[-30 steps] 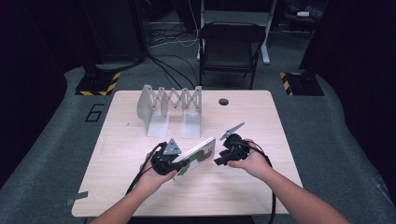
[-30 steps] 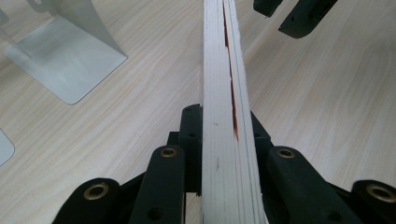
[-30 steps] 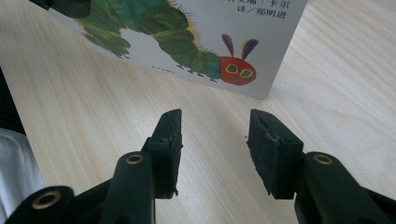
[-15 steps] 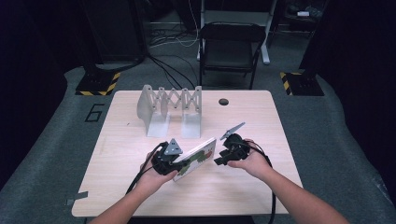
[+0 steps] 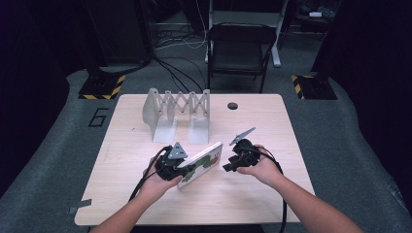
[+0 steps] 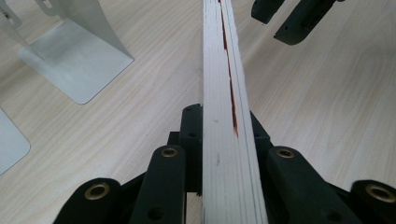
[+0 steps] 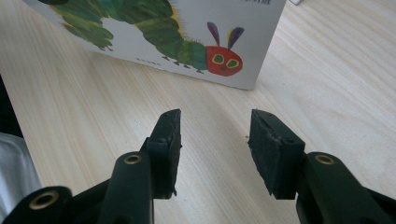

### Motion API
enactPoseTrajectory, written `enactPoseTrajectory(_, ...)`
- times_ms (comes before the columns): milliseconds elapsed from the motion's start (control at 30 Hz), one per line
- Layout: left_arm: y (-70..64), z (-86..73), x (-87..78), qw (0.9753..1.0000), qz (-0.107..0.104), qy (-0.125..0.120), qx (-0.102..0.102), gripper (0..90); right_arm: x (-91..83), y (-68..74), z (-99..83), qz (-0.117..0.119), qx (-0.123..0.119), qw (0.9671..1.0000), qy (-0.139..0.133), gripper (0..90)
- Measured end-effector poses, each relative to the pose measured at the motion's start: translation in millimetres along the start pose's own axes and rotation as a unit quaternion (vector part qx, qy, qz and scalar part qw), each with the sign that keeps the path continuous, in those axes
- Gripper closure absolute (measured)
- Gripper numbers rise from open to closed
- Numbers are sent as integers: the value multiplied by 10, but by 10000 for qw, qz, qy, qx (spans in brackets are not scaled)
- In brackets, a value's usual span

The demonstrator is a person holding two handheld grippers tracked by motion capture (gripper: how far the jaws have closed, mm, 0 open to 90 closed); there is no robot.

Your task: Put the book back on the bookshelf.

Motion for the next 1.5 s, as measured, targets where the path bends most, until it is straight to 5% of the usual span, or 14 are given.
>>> enactPoseTrajectory(900,218,-49,-293,9995,196,-84,-228,760,5,29,103,27,49,9999,-84,497)
enactPoseTrajectory(1500,325,63,-450,9989,282,-187,-324,760,-23,28,138,43,50,9999,-102,489)
Point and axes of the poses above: each handheld gripper's, and its own axes: x roughly forward along the jaws, z roughly out of its top, y roughly to its left, the point moved 6 cm from there along x, roughly forward along the jaws, and after that the axes turned 8 degrees about y, right-handed, at the moved point
